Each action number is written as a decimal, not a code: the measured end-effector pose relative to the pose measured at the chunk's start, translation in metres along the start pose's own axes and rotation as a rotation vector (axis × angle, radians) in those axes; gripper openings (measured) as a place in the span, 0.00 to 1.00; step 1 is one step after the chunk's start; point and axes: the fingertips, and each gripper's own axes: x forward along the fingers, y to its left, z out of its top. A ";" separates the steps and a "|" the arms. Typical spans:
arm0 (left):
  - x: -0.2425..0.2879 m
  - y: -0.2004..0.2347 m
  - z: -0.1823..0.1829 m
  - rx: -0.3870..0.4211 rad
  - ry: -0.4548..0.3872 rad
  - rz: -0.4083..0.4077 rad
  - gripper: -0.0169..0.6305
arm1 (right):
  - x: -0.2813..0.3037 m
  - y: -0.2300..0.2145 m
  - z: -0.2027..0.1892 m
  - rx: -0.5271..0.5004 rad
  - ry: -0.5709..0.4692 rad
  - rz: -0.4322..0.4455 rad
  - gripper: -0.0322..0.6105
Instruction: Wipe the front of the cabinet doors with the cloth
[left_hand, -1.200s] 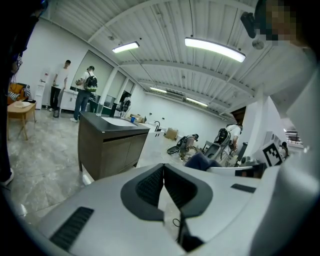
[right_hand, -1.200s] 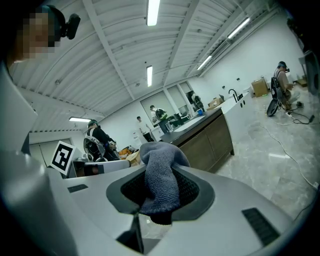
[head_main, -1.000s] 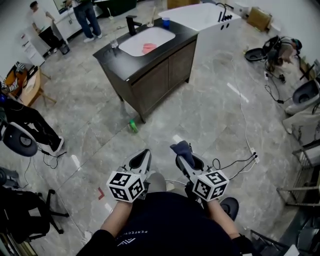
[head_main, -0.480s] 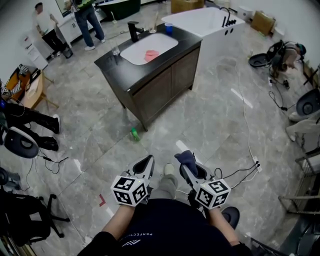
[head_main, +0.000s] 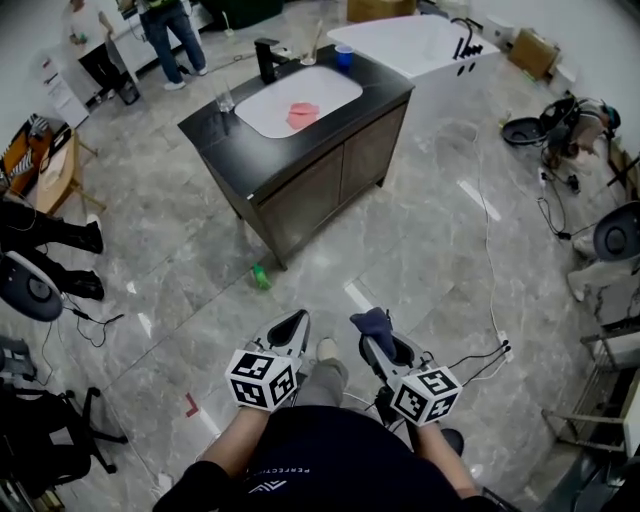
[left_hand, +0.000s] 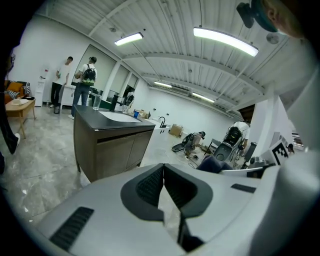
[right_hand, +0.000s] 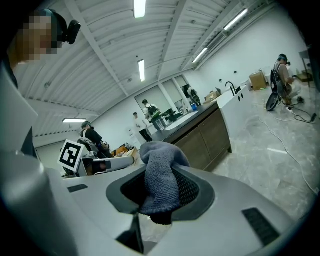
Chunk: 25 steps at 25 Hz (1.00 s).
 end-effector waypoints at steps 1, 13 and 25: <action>0.006 0.004 0.005 -0.008 -0.005 0.003 0.04 | 0.008 -0.003 0.005 -0.002 0.007 0.006 0.24; 0.043 0.073 0.046 -0.106 -0.068 0.100 0.04 | 0.113 -0.005 0.047 -0.114 0.126 0.122 0.24; 0.059 0.129 0.059 -0.133 -0.113 0.198 0.04 | 0.189 -0.006 0.061 -0.179 0.199 0.235 0.24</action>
